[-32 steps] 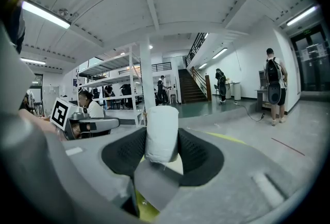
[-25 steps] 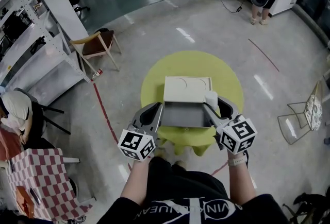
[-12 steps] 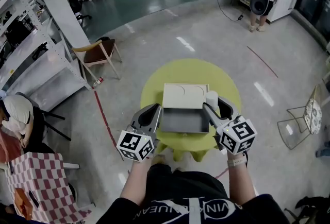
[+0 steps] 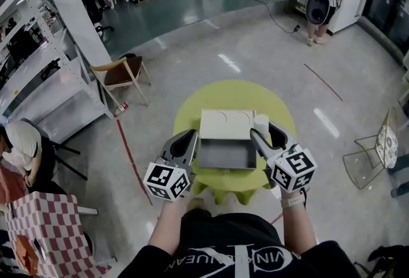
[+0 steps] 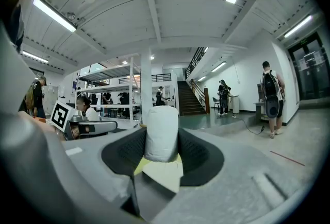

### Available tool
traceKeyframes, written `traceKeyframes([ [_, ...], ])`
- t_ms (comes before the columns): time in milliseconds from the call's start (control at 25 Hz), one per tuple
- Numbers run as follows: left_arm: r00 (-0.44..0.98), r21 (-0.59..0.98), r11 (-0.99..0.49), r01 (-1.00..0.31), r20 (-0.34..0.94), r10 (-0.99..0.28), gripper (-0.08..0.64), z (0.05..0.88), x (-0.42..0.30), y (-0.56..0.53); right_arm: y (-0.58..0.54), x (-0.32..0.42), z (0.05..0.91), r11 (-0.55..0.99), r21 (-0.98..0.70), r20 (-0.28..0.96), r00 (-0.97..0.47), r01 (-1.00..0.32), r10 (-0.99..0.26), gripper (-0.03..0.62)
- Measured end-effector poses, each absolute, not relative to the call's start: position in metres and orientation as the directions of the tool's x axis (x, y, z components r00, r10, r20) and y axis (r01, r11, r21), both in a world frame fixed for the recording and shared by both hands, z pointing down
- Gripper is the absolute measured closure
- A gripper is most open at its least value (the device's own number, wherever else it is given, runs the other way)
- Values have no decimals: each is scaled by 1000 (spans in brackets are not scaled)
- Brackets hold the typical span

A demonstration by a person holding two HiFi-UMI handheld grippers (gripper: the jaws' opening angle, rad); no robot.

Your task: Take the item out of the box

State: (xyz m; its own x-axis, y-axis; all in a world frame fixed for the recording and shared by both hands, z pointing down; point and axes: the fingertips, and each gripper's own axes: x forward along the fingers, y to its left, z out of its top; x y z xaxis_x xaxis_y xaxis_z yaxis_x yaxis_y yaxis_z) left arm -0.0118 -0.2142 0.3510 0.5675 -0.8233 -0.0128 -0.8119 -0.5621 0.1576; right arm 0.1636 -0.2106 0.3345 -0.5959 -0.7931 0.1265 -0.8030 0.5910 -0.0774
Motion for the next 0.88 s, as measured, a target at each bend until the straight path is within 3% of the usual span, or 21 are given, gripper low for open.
traceKeyframes([
  [880,573,191,-562,-805,4,-820,540,364,-20,-213,-208,157,348,578,-85,139,-584,-812,-800,406],
])
